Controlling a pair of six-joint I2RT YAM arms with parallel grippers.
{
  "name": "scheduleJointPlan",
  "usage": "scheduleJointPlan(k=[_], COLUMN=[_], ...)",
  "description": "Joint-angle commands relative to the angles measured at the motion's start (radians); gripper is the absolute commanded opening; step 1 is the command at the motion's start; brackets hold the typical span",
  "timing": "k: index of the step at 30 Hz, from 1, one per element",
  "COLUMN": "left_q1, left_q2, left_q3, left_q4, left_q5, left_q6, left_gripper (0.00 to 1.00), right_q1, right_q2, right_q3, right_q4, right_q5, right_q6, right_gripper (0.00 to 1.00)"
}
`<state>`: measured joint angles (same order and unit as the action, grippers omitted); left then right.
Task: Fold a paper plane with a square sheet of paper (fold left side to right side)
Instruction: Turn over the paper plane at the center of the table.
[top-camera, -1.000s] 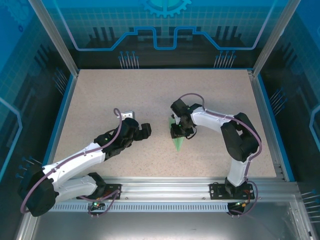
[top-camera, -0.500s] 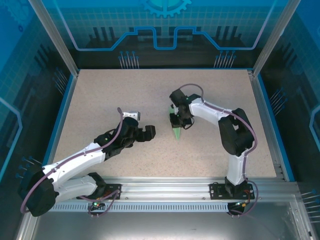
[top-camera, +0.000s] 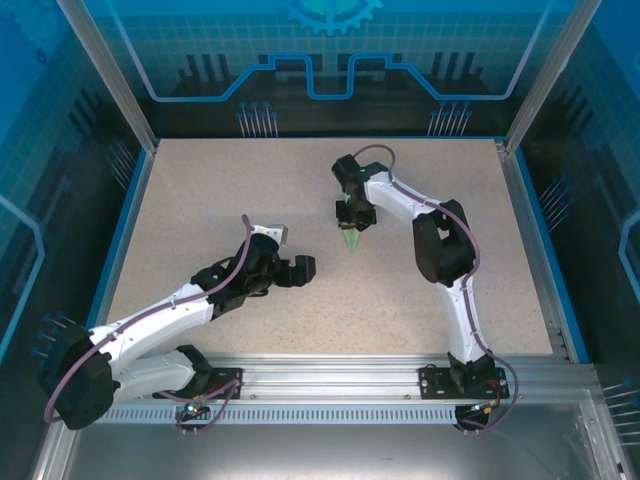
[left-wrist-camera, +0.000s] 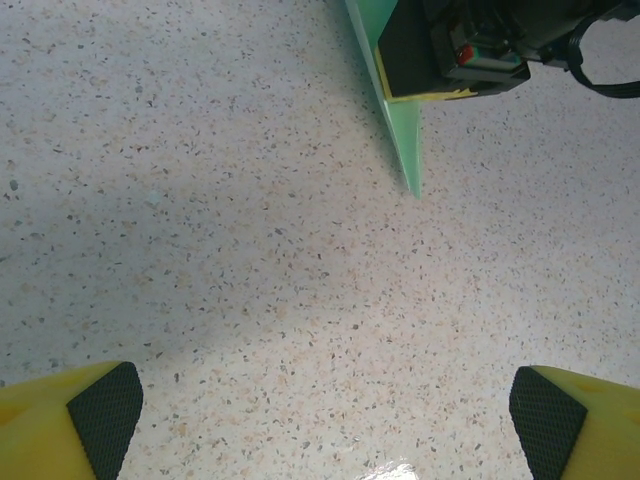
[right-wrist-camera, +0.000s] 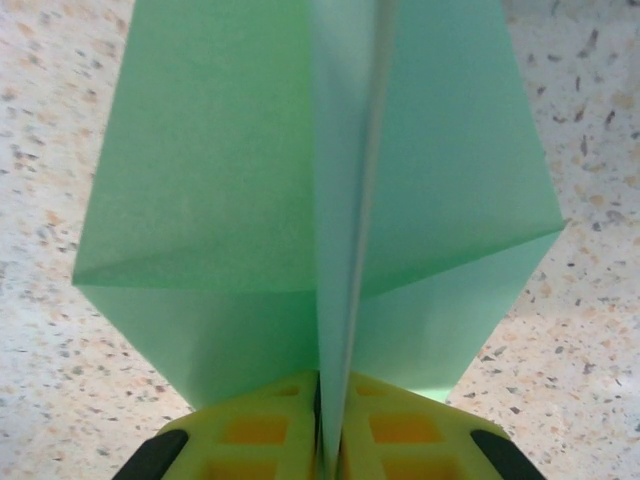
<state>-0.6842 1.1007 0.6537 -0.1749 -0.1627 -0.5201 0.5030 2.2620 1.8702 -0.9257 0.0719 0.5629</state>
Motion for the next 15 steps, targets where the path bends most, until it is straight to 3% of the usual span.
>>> scheduleJointPlan(k=[1,9,15], left_q1=[0.003,0.002,-0.001], left_q2=[0.014,0.019,0.006], left_q3=[0.034,0.046,0.073], left_q4=[0.000,-0.008,-0.025], left_q5=[0.015,0.018,0.020], left_q6=[0.026,0.029,0.020], left_gripper=[0.98,0.99,0.98], right_q1=[-0.003,0.003,0.003], right_q2=[0.037,0.046,-0.076], right_q3=[0.043,0.069,0.052], right_q4=[-0.061,-0.085,-0.124], right_q5=[0.014,0.019,0.050], right_q6=[0.019,-0.006,-0.057], right_gripper=[0.13,0.27,0.46])
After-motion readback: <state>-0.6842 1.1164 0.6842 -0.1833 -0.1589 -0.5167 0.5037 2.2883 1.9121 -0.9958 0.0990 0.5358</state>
